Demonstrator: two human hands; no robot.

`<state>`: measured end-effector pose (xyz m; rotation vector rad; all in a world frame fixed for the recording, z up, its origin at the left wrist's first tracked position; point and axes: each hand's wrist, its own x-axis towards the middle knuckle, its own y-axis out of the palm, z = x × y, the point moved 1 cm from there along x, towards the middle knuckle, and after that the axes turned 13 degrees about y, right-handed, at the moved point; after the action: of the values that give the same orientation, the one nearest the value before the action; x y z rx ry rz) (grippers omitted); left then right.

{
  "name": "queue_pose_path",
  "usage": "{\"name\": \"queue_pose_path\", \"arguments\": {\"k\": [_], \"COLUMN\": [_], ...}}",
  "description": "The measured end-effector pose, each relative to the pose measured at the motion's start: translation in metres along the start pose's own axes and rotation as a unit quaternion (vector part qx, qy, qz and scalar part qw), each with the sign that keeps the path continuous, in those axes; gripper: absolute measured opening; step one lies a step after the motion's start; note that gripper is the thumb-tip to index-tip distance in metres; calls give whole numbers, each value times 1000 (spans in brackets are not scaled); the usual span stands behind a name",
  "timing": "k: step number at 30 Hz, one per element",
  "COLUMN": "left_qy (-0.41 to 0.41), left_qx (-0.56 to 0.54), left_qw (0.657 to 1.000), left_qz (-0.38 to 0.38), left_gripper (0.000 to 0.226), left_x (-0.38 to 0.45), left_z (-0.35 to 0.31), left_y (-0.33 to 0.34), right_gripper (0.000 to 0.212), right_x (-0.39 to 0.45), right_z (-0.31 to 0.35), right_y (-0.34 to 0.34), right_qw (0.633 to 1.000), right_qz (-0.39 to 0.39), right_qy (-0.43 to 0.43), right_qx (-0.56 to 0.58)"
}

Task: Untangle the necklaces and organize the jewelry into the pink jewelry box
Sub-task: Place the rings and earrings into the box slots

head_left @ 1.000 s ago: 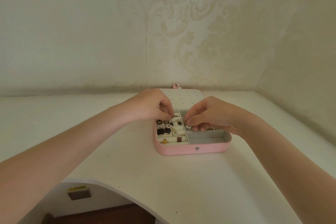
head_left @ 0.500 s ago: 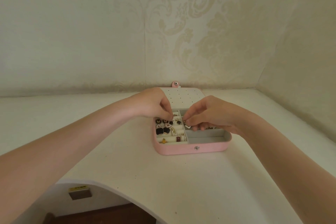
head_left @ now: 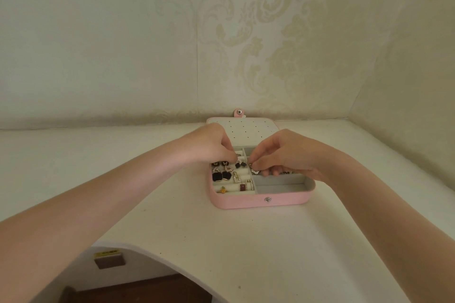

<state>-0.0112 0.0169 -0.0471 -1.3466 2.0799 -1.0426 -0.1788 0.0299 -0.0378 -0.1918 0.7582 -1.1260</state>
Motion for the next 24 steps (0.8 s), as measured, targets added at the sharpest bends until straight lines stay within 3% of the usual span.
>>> {"name": "queue_pose_path", "arguments": {"k": [5, 10, 16, 24], "left_qy": [8, 53, 73, 70], "left_qx": [36, 41, 91, 91], "left_qw": [999, 997, 993, 993], "left_qz": [1, -36, -4, 11], "left_gripper": [17, 5, 7, 8], "left_x": [-1, -6, -5, -3], "left_z": [0, -7, -7, -4], "left_y": [-3, -13, -3, -3], "right_gripper": [10, 10, 15, 19], "right_x": [1, 0, -4, -2], "right_z": [-1, -2, 4, 5], "right_y": [0, -1, -1, 0], "right_qw": [1000, 1000, 996, 991], "right_qz": [-2, 0, 1, -31], "right_qy": [-1, -18, -72, -69], "right_qx": [-1, 3, -57, -112]}}
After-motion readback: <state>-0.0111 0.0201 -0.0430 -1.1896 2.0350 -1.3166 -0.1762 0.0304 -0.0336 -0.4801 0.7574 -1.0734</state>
